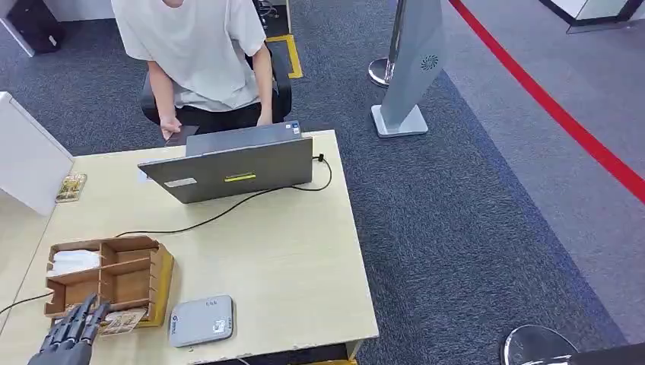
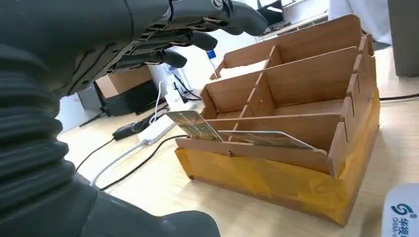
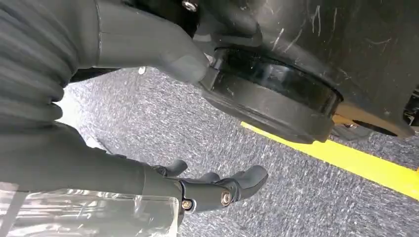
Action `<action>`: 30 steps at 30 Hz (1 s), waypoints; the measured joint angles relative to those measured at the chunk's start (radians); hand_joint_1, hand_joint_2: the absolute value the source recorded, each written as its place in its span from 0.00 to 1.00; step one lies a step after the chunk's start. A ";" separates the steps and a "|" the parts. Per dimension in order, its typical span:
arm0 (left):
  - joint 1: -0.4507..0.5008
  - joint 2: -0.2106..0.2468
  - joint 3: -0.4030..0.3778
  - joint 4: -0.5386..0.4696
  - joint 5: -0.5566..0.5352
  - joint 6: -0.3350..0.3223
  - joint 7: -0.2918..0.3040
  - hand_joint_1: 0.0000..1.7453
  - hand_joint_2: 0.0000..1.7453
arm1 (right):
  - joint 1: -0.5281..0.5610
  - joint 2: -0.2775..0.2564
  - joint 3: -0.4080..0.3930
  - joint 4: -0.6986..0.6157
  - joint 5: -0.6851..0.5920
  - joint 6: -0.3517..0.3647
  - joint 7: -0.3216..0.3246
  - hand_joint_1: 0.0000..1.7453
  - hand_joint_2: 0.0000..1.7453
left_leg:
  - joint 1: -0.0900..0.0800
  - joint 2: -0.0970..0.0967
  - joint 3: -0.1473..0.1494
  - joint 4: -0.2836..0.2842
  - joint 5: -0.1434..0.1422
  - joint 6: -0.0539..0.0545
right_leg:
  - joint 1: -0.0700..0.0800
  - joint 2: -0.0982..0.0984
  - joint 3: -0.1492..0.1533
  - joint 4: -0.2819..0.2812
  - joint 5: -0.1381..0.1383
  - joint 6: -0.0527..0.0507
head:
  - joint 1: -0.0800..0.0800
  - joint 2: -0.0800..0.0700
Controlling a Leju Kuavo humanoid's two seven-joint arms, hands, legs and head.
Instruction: Pass the card to the sensor for recognition and then transmit it.
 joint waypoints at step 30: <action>-0.059 -0.239 0.101 0.225 -0.164 0.060 -0.095 0.00 1.00 | 0.022 -0.020 -0.032 -0.046 0.010 0.000 0.000 0.00 1.00 | 0.000 0.000 0.000 0.000 0.000 0.000 | 0.000 0.000 0.000 0.000 0.000 0.000 | 0.000 0.000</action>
